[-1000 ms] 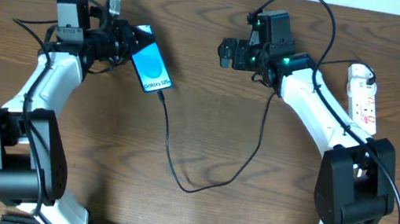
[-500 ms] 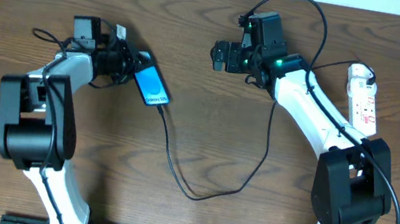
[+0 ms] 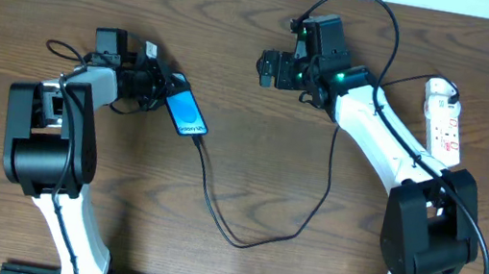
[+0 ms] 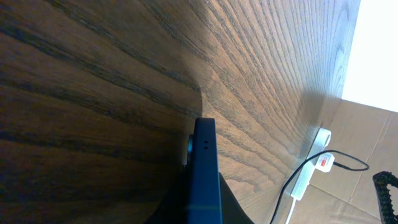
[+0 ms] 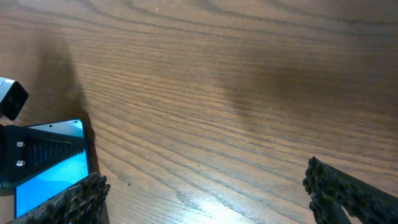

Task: Plug charger to phone and switch on socket
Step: 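Lower the plugged-in phone toward the table with left gripper, then lay the phone flat on the table and open the left gripper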

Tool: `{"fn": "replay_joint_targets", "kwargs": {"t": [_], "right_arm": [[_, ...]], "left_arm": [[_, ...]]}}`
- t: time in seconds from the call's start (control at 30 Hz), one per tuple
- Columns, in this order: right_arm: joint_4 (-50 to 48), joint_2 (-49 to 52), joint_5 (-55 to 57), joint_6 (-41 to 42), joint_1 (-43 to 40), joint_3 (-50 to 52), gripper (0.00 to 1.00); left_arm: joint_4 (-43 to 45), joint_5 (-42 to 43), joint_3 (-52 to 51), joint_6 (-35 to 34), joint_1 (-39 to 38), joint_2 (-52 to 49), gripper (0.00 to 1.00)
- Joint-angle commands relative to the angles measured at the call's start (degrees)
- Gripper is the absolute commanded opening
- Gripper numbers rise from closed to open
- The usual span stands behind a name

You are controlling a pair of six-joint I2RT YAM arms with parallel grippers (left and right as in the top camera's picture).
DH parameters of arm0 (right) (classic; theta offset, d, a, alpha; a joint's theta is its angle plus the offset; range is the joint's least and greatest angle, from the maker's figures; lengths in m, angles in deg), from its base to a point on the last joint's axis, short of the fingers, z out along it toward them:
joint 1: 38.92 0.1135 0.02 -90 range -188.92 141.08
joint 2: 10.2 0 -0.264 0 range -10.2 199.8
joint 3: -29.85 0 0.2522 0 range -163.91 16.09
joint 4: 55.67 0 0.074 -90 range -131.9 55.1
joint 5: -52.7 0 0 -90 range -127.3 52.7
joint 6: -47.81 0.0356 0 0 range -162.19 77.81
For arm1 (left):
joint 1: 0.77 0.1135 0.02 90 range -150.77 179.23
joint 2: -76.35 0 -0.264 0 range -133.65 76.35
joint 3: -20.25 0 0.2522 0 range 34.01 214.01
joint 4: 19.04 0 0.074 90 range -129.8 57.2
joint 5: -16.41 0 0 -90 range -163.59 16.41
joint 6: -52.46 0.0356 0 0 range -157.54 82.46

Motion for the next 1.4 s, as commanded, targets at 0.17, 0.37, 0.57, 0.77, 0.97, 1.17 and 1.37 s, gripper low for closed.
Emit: {"fn": "replay_joint_targets", "kwargs": {"t": [0.17, 0.37, 0.57, 0.77, 0.97, 1.17, 1.37], "right_arm": [[0.09, -1.53, 0.63, -0.66, 0.35, -0.37, 0.99], [0.09, -1.53, 0.63, -0.68, 0.35, -0.37, 0.99], [0.07, -1.53, 0.63, -0.66, 0.35, -0.37, 0.99], [0.09, -1.53, 0.63, -0.66, 0.35, -0.37, 0.99], [0.09, -1.53, 0.63, -0.66, 0.35, -0.37, 0.99], [0.09, -1.53, 0.61, -0.66, 0.35, -0.37, 0.99], [0.04, -1.53, 0.63, -0.66, 0.35, -0.37, 0.99]], "left_arm": [[-0.70, -2.34, 0.61, 1.27, -0.09, -1.33, 0.08], [-0.81, -3.48, 0.61, 1.46, -0.09, -1.31, 0.26], [-1.20, -4.00, 0.63, 1.46, -0.09, -1.22, 0.37], [-6.03, -10.54, 0.94, 1.66, -0.09, -0.13, 0.44], [-7.96, -12.83, 0.94, 2.10, -0.09, 1.03, 0.45], [-10.99, -17.16, 1.40, 2.08, -0.09, 2.12, 0.52], [-14.49, -22.47, 1.57, 2.54, -0.09, 4.20, 0.57]]}}
